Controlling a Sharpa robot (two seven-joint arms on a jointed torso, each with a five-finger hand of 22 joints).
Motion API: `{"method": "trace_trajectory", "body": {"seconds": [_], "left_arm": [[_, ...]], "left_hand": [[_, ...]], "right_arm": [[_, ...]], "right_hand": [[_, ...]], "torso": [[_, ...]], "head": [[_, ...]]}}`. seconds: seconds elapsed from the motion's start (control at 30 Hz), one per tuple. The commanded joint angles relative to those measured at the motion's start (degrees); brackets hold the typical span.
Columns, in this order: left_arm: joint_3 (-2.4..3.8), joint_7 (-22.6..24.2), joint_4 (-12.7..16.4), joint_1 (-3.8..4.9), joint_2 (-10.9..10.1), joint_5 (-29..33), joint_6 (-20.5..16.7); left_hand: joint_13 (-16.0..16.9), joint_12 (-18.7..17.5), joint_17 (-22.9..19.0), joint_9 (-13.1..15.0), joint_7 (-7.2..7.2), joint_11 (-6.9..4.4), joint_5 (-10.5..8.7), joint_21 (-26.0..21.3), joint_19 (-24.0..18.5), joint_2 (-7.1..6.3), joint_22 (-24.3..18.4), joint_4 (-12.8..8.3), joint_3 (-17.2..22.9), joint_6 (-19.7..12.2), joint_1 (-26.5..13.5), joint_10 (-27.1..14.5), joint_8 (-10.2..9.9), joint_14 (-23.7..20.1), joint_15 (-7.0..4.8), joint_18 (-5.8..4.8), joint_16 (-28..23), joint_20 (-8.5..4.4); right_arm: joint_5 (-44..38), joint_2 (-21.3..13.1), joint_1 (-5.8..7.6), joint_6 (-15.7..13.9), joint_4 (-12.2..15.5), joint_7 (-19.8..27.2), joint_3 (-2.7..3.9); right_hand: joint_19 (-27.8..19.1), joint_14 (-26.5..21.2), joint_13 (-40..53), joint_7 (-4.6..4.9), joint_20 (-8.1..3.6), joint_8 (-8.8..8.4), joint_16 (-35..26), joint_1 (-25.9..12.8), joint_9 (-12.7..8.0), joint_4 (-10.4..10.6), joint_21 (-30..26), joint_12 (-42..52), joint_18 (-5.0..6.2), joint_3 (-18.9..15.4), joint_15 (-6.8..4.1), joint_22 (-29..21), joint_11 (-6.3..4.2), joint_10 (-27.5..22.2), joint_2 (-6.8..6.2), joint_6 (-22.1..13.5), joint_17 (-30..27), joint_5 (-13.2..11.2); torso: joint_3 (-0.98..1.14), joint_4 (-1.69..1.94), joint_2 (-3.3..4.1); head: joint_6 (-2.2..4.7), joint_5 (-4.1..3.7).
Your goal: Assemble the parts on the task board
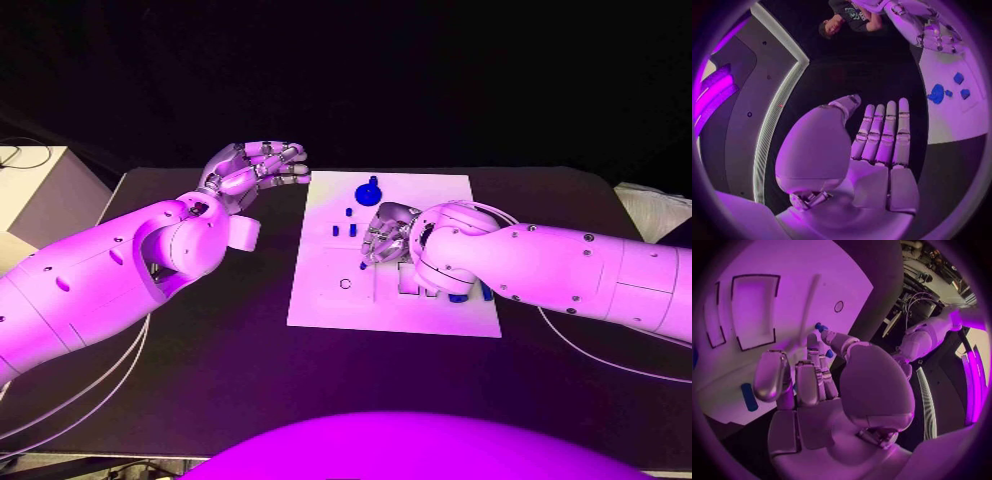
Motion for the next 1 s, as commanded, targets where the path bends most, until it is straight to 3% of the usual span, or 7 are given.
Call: {"method": "trace_trajectory", "body": {"seconds": [0.03,0.27,0.43,1.0], "left_arm": [[0.03,0.3,0.0,-0.04,0.1,0.2,1.0],[0.03,0.3,0.0,-0.04,0.1,0.2,1.0],[0.02,0.3,0.0,-0.04,0.1,0.2,1.0],[0.01,0.2,0.0,-0.04,0.0,0.2,1.0]], "left_hand": [[0.0,0.4,0.1,-0.1,0.13,-0.15,-0.07,-0.2,0.4,-0.14,-0.1,0.0,-0.4,-0.2,0.6,-0.4,0.2,-0.3,-0.03,0.59,-0.3,-0.13],[0.0,0.4,0.1,-0.1,0.14,-0.14,-0.06,-0.4,0.5,-0.09,-0.2,0.1,-0.5,-0.2,0.7,-0.6,0.3,-0.4,-0.01,0.59,-0.3,-0.12],[0.0,0.4,0.2,-0.1,0.15,-0.13,-0.06,-0.4,0.5,-0.02,-0.2,0.2,-0.6,-0.2,0.6,-0.6,0.3,-0.4,0.0,0.59,-0.3,-0.12],[0.0,0.4,0.2,-0.1,0.16,-0.13,-0.05,-0.4,0.6,0.04,-0.2,0.2,-0.6,-0.2,0.6,-0.6,0.3,-0.4,0.0,0.58,-0.3,-0.11]], "right_arm": [[-3.2,0.1,-0.25,-0.1,-0.4,0.0,-0.22],[-3.2,0.4,-0.4,-0.6,-0.4,0.2,-0.39],[-2.9,0.4,-0.46,-1.4,-0.3,0.4,-0.43],[-1.6,-0.1,-0.61,-2.5,0.3,1.0,-0.45]], "right_hand": [[1.0,1.7,0.1,0.0,-0.13,-0.3,0.3,0.0,-0.1,0.0,0.1,-0.2,-0.63,-0.3,-0.03,1.0,0.31,0.2,-0.48,-0.3,-0.1,-0.5],[1.0,1.7,0.4,-0.07,-0.13,-0.6,0.4,-0.1,-0.3,0.1,0.1,-0.3,-0.64,-0.4,-0.05,1.1,0.29,0.1,-0.67,-0.6,0.0,-1.7],[1.1,1.7,0.8,-0.11,-0.12,-0.67,0.5,-1.0,-0.3,1.2,0.0,-0.3,-0.64,-0.7,-0.05,1.1,0.28,0.2,-0.19,-0.4,0.0,-2.7],[1.1,1.7,1.1,-0.1,-0.15,-0.69,0.4,-1.3,-0.4,1.8,0.0,-0.2,-0.63,-0.8,-0.1,1.1,0.21,0.5,0.0,-0.2,-0.1,-2.5]], "torso": [[0.0,0.05,0.01],[0.01,0.02,0.02],[-0.03,0.0,0.01],[-0.03,0.02,-0.01]], "head": [[0.01,-0.03],[0.01,-0.01],[0.01,0.03],[0.01,0.13]]}}
